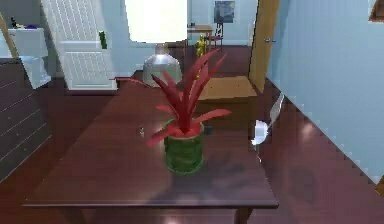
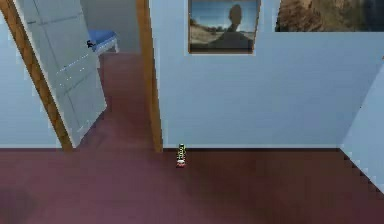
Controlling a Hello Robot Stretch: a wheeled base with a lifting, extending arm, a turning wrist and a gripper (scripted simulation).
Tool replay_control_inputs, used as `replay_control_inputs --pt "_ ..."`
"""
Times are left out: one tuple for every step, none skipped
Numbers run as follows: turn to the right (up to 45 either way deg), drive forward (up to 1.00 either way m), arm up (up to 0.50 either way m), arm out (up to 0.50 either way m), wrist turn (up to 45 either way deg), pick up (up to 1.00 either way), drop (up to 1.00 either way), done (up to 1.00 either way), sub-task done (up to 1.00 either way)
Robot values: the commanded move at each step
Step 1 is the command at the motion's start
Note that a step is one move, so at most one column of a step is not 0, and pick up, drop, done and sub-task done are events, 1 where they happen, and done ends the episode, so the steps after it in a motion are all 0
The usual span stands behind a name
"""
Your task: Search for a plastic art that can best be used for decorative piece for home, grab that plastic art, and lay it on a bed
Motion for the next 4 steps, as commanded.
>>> replay_control_inputs --pt "45.0 0.0 0.0 0.0 0.0 0.0 0.0 0.0 0.0" --pt "18.0 0.0 0.0 0.0 0.0 0.0 0.0 0.0 0.0" --pt "0.0 0.3 0.0 0.0 0.0 0.0 0.0 0.0 0.0" --pt "-24.0 0.0 0.0 0.0 0.0 0.0 0.0 0.0 0.0"
